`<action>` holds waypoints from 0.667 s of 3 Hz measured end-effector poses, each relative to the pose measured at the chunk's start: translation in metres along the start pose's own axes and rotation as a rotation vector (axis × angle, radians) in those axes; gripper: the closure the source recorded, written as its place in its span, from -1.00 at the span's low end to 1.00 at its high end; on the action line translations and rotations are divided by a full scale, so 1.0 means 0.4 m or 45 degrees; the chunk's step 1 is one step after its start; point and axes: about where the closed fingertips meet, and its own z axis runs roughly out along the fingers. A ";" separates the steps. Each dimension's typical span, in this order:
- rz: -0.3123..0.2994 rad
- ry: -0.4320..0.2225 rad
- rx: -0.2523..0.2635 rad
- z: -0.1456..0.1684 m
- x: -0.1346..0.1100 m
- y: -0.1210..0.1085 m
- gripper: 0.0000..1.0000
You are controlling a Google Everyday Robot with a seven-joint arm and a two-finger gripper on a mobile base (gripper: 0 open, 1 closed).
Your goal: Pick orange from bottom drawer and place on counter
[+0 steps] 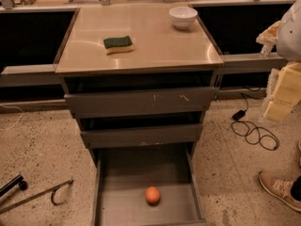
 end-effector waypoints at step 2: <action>0.018 -0.038 -0.007 0.052 0.002 0.009 -1.00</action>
Offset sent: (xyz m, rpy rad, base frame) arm 0.0129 0.0135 -0.1020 0.1572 0.0152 -0.0239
